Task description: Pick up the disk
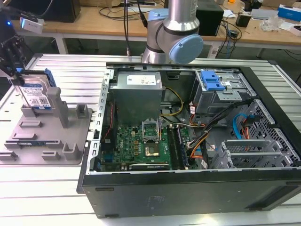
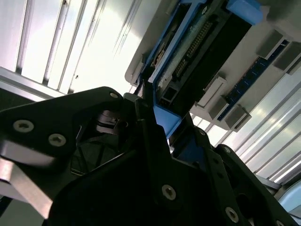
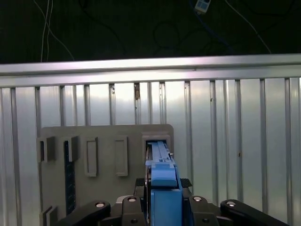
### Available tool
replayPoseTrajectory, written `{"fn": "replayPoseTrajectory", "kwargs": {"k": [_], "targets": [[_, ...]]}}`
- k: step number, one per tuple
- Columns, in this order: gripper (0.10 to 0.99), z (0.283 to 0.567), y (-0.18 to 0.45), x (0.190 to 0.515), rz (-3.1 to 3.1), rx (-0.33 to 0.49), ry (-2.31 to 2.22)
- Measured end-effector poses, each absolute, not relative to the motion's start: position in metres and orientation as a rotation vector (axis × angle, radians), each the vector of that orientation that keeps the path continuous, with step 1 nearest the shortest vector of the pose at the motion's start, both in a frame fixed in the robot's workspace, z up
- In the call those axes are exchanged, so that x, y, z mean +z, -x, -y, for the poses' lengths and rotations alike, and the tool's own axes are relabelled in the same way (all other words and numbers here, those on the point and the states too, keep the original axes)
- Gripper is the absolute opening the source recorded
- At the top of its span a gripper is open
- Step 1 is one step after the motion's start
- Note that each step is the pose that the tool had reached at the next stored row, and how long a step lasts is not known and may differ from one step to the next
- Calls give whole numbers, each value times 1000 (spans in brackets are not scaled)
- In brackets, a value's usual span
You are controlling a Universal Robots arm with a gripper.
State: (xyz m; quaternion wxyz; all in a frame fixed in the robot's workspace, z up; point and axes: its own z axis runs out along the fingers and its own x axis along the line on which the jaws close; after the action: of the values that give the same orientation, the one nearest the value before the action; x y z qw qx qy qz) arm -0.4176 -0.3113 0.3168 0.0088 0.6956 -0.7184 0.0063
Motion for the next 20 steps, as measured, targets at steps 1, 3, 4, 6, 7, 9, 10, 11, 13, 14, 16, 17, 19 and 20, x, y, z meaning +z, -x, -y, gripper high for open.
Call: {"fn": "replayPoseTrajectory", "kwargs": {"k": [1,3,4,6,7,9,10,11,13,14,16,17,19,20], "targets": [[365,311,418,323,2244,20,-2173],[365,311,418,338,2244,20,-2173],[365,311,418,345,2244,21,-2173],[365,311,418,357,2244,21,-2172],[365,311,418,361,2243,21,-2172],[365,311,418,375,2243,22,-2172],[365,311,418,381,2243,22,-2172],[365,311,418,385,2243,22,-2172],[365,311,418,395,2243,22,-2172],[365,311,418,399,2243,22,-2172],[365,311,418,410,2243,23,-2172],[365,311,418,420,2242,24,-2172],[365,311,418,430,2242,24,-2171],[365,311,418,438,2241,25,-2171]]}}
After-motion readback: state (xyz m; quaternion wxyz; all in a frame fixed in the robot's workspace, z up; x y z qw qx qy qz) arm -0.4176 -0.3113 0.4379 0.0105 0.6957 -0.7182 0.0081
